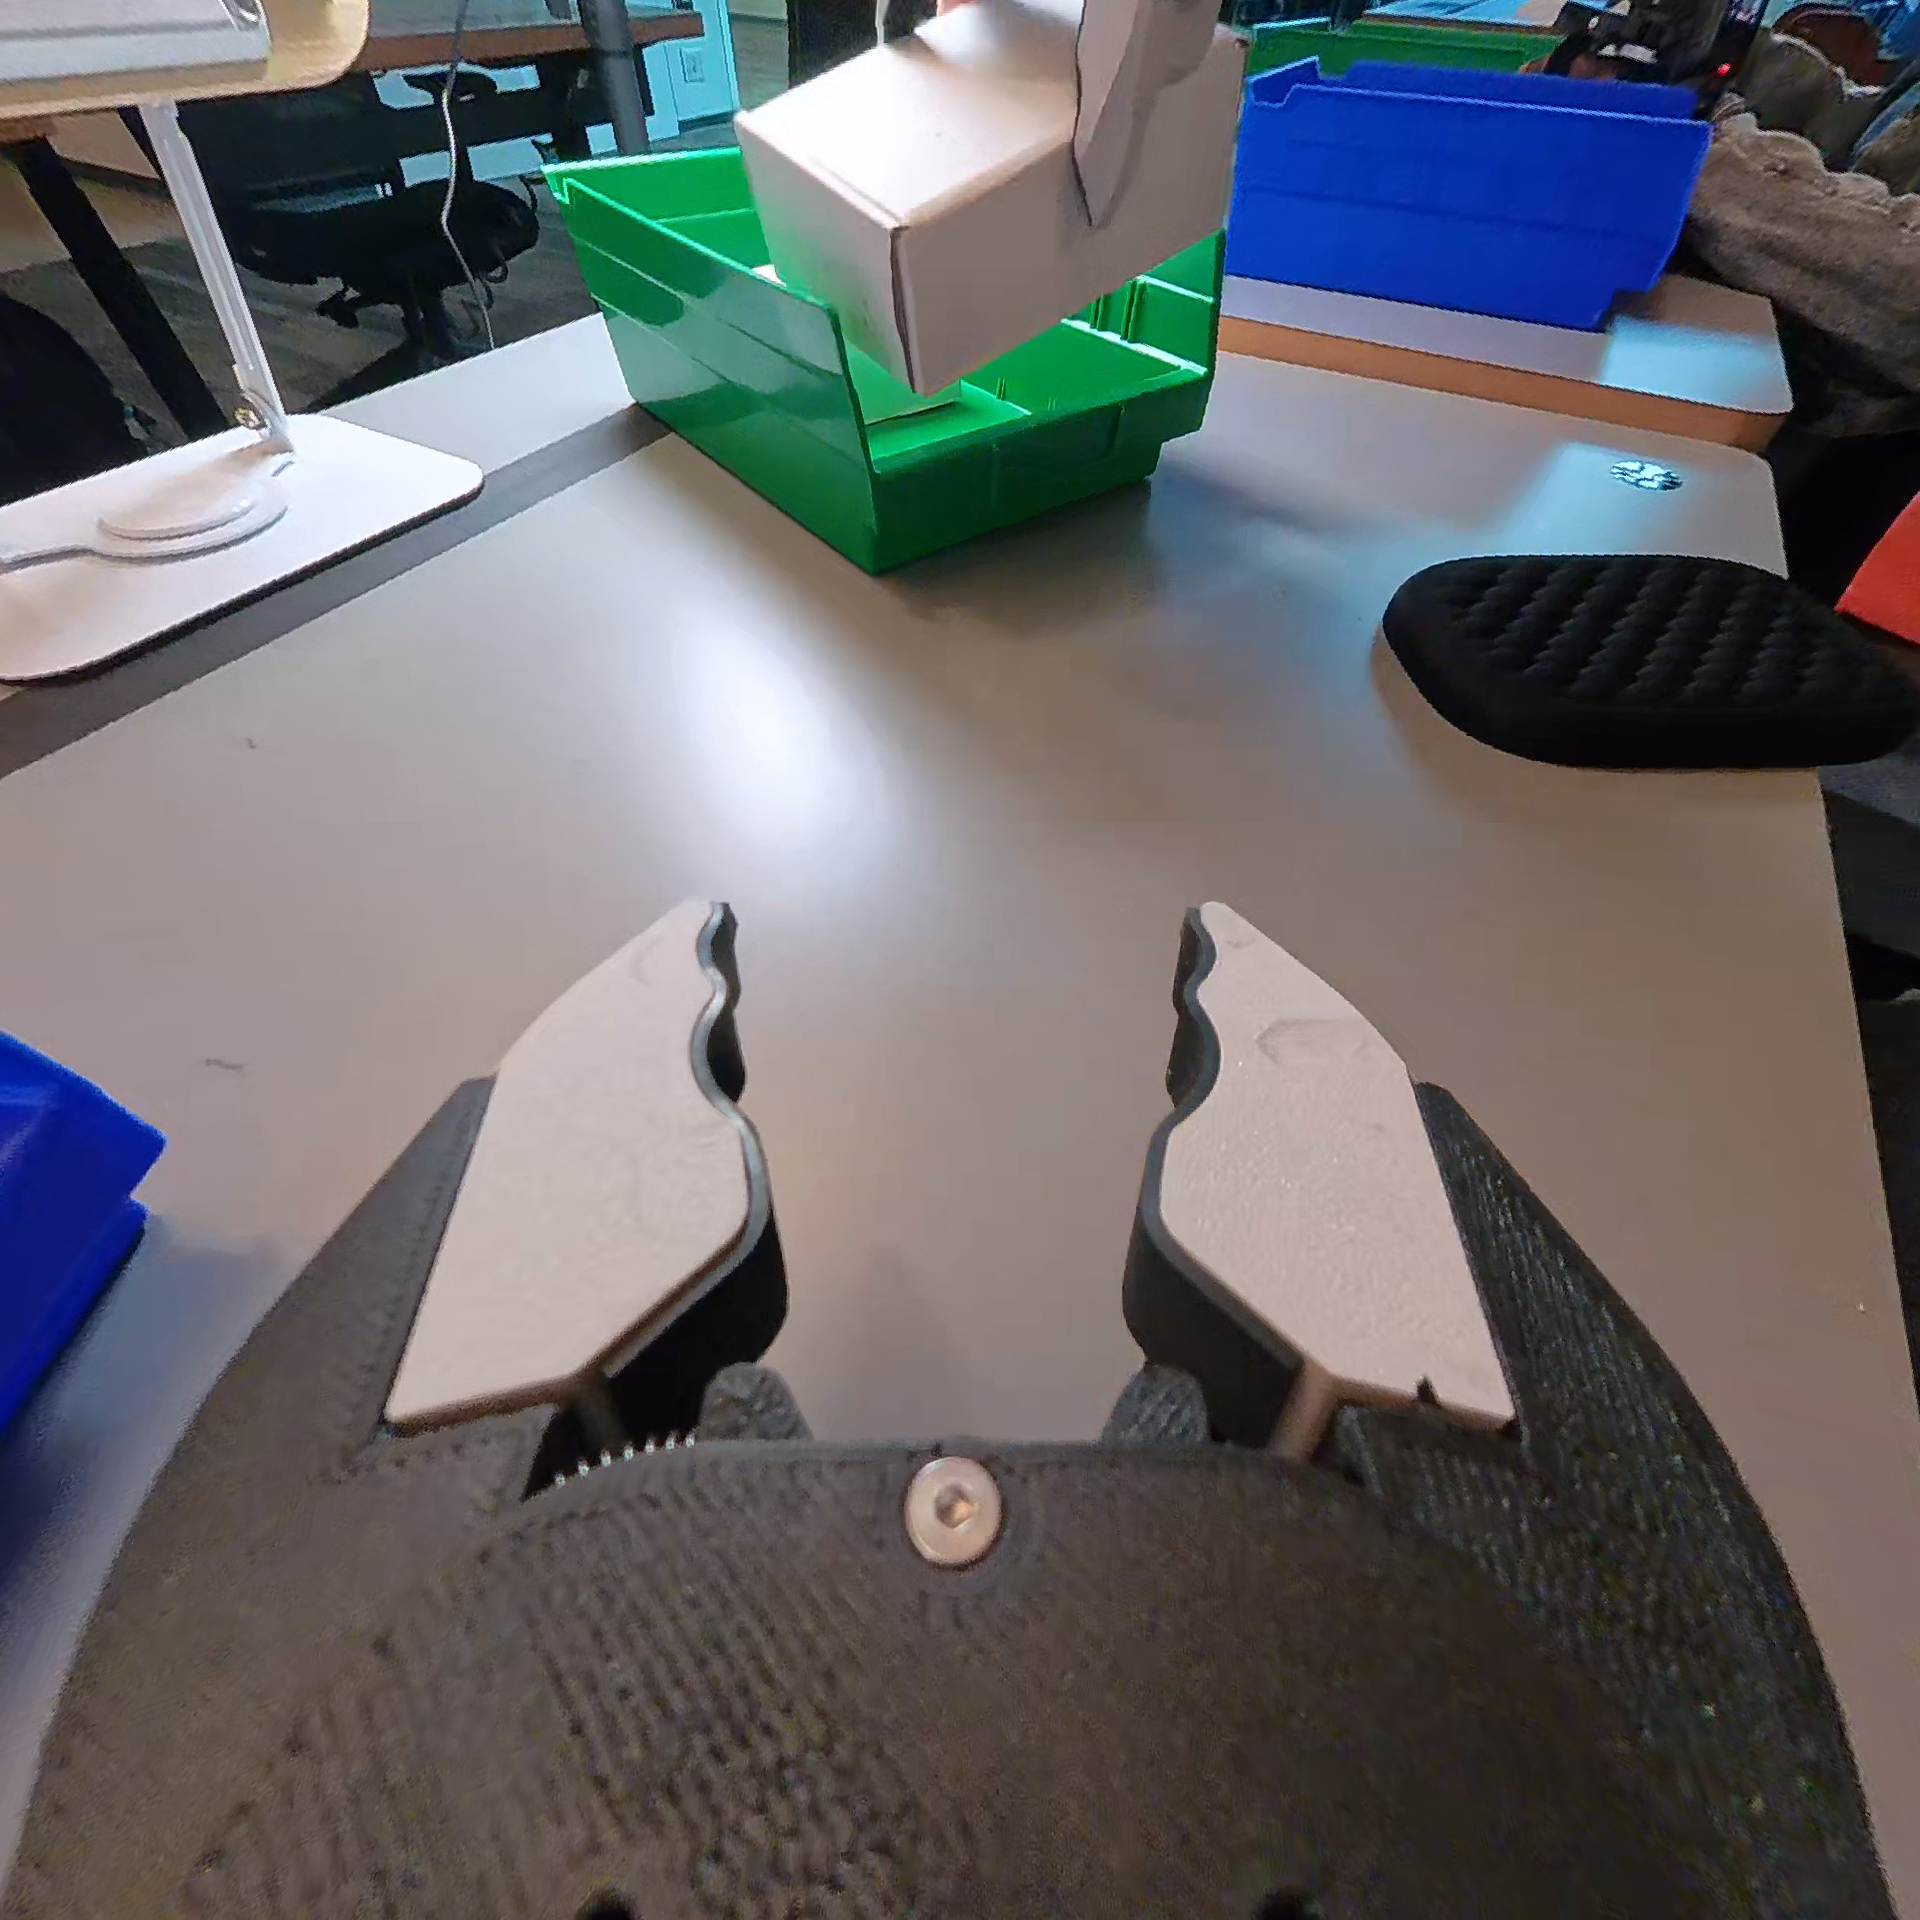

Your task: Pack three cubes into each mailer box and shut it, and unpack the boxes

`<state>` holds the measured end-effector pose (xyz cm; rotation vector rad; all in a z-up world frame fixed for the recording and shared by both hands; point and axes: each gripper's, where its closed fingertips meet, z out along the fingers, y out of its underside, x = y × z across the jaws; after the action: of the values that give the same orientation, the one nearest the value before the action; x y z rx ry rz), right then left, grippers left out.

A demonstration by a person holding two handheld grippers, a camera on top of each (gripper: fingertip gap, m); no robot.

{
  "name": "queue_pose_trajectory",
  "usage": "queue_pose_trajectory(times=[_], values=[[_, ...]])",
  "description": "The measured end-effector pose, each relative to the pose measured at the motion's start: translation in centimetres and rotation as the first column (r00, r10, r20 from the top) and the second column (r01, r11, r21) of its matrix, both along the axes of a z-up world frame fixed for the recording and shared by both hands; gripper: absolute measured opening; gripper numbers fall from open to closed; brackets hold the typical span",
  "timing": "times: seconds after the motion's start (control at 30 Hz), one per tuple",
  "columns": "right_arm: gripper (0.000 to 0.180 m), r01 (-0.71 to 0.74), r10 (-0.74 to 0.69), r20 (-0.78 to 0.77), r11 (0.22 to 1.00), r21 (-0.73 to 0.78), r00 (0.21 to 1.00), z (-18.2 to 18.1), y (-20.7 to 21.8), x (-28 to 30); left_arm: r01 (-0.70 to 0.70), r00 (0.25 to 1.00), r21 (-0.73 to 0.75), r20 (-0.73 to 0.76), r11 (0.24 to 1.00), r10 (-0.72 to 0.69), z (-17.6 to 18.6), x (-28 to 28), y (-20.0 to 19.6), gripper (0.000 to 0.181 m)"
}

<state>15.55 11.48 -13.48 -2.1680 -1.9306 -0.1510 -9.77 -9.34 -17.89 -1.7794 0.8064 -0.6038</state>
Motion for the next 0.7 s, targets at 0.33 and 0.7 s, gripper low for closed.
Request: queue_pose_trajectory(times=[0.33,0.7], values=[[0.121,0.051,-0.048,0.041,0.997,-0.061,0.998,-7.7,4.7,2.1,-0.022,1.000,-0.033,-0.008,0.999,0.022,-1.0,-0.4,0.6,0.080],[0.100,0.033,-0.029,-0.051,0.996,0.082,0.998,-5.1,4.6,1.0,-0.069,0.997,-0.005,-0.026,0.998,0.069,-0.7,-1.6,1.2,0.080]])
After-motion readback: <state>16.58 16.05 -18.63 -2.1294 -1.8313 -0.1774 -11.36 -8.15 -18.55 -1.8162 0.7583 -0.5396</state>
